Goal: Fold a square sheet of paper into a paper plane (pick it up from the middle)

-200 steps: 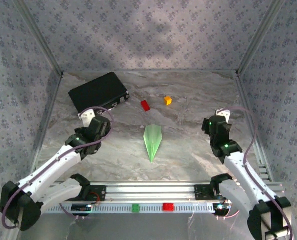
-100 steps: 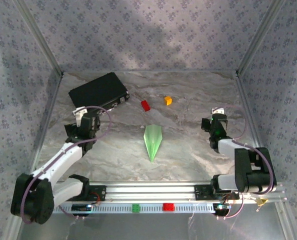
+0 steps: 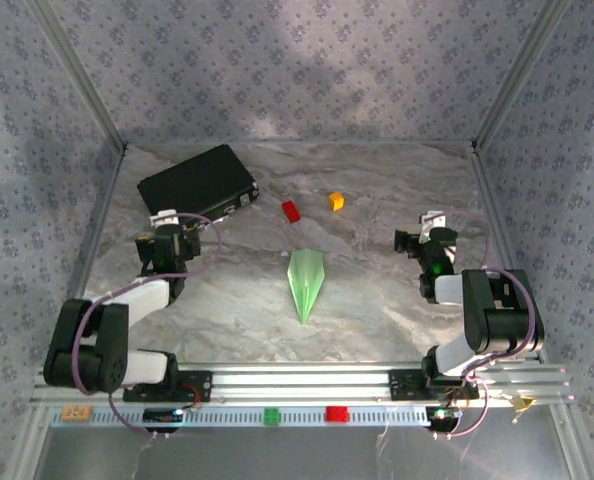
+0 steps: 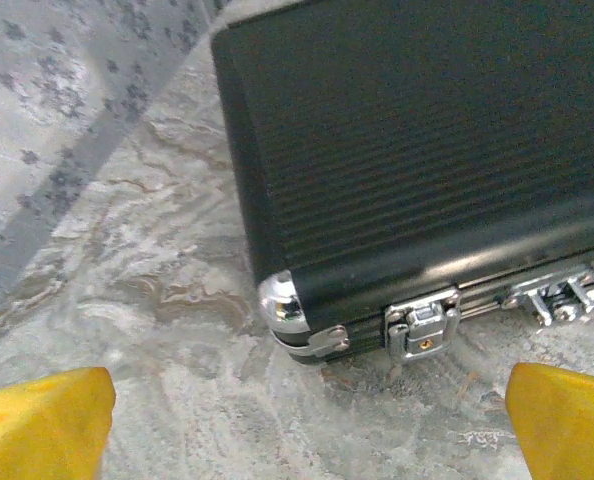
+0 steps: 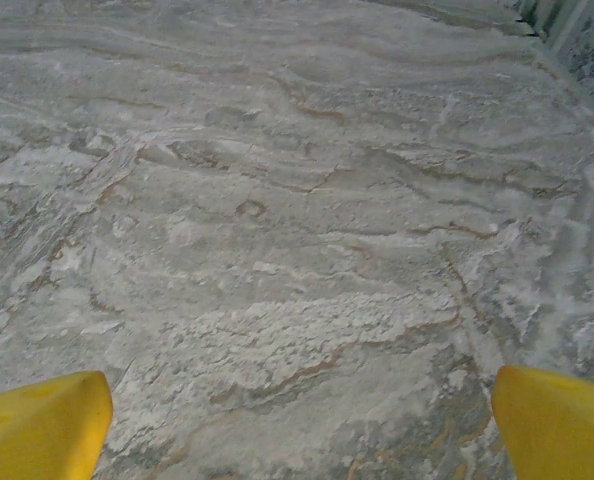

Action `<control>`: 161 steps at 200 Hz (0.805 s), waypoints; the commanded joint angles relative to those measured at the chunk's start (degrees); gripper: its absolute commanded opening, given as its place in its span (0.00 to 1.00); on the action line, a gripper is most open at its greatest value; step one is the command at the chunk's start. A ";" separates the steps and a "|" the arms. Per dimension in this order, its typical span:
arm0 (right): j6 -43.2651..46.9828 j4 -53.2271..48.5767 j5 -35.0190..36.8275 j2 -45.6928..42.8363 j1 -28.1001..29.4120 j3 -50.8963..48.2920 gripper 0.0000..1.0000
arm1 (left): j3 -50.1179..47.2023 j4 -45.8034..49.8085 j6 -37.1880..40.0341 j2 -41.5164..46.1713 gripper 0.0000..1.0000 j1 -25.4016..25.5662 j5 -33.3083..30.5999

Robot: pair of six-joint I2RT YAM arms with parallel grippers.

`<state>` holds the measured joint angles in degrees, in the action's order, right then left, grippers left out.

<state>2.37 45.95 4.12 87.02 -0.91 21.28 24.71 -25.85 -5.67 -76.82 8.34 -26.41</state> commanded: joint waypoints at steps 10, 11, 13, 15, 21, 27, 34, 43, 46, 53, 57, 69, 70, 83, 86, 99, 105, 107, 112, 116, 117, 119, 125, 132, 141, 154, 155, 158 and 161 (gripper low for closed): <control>-0.79 0.96 0.88 0.21 -0.15 0.88 0.99 | -0.19 -10.71 4.48 -2.11 1.00 -2.15 6.93; -0.79 1.02 0.84 0.23 -0.15 0.87 0.99 | -0.37 -11.15 4.55 -2.15 1.00 -2.30 7.05; -0.75 0.99 0.81 0.20 -0.15 0.87 0.99 | -0.56 -11.92 4.71 -2.21 1.00 -2.54 7.62; -0.78 0.94 0.80 0.17 -0.15 0.94 0.99 | -0.74 -12.38 4.82 -2.22 1.00 -2.80 7.98; -0.84 0.68 0.72 0.08 -0.19 1.03 0.99 | -1.08 -12.69 4.71 -2.03 1.00 -3.66 9.65; -0.80 0.79 0.71 0.15 -0.23 0.98 0.99 | -1.94 -14.74 4.55 -2.38 1.00 -4.75 11.41; -0.81 0.80 0.70 0.16 -0.24 0.98 0.99 | -3.38 -18.81 3.86 -3.87 1.00 -6.00 12.95; -0.92 0.70 0.50 0.20 -0.24 1.12 0.99 | -4.83 -24.07 2.56 -6.79 1.00 -7.68 14.36; -0.88 0.71 0.42 0.12 -0.29 1.12 0.99 | -5.06 -25.48 2.29 -7.90 1.00 -8.08 15.06; -0.94 0.71 0.30 0.18 -0.32 1.09 0.99 | -5.15 -28.29 2.29 -10.98 1.00 -8.40 16.26; -0.95 0.63 0.29 0.21 -0.32 1.07 0.99 | -4.93 -30.36 2.79 -12.20 1.00 -8.42 16.50; -0.88 0.63 0.21 0.17 -0.41 1.09 0.99 | -1.67 -20.77 1.93 -10.33 1.00 -8.72 17.14; -0.88 0.63 0.24 0.17 -0.41 1.11 0.99 | -1.46 -20.23 1.87 -10.35 1.00 -8.75 17.08; -0.96 0.54 0.10 0.17 -0.50 1.09 0.99 | -2.46 -24.31 2.09 -11.53 1.00 -8.86 16.85; -0.97 0.54 0.10 0.12 -0.48 1.10 0.99 | -2.09 -23.13 2.03 -11.21 1.00 -8.80 16.85; -0.97 0.54 0.09 0.12 -0.50 1.07 0.99 | -2.06 -23.02 2.06 -11.21 1.00 -8.83 16.70; -0.97 0.54 0.05 0.12 -0.49 1.08 0.99 | -1.93 -22.49 2.00 -10.99 1.00 -8.85 16.80; -0.97 0.54 0.07 0.13 -0.43 1.05 0.99 | -1.90 -21.97 1.92 -10.86 1.00 -8.84 16.78; -0.97 0.58 0.10 0.10 -0.49 1.08 0.99 | -1.77 -21.72 2.01 -10.78 1.00 -8.75 16.75; -0.97 0.55 0.10 0.08 -0.50 1.11 0.99 | -1.97 -22.56 2.14 -11.06 1.00 -8.78 16.63; -0.97 0.59 0.10 0.08 -0.50 1.08 0.99 | -2.00 -22.66 2.10 -11.07 1.00 -8.78 16.60; -0.97 0.62 0.10 0.12 -0.50 1.10 0.99 | -2.07 -22.86 2.19 -11.07 1.00 -8.69 16.58; -0.97 0.58 0.10 0.16 -0.50 1.07 0.99 | -1.83 -22.05 2.10 -10.94 1.00 -8.53 16.49; -1.03 0.54 0.10 0.09 -0.50 1.13 0.99 | -1.88 -22.18 2.32 -10.98 1.00 -8.52 16.39; -0.97 0.54 0.03 0.10 -0.50 1.13 0.99 | -1.87 -22.23 2.42 -11.02 1.00 -8.34 16.02; -0.97 0.54 0.08 0.09 -0.50 1.08 0.99 | -1.89 -22.36 2.38 -11.06 1.00 -8.34 16.02; -1.01 0.54 0.09 0.08 -0.50 1.06 0.99 | -1.87 -22.29 2.40 -11.02 1.00 -8.34 16.03; -0.98 0.54 0.10 0.12 -0.50 1.07 0.99 | -1.90 -22.18 2.40 -10.97 1.00 -8.34 16.00; -0.97 0.54 0.10 0.16 -0.50 1.08 0.99 | -1.89 -22.19 2.41 -10.94 1.00 -8.32 16.00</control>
<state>2.35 46.04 4.16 87.02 -1.06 21.28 21.61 -46.37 -3.03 -88.51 -0.23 -11.11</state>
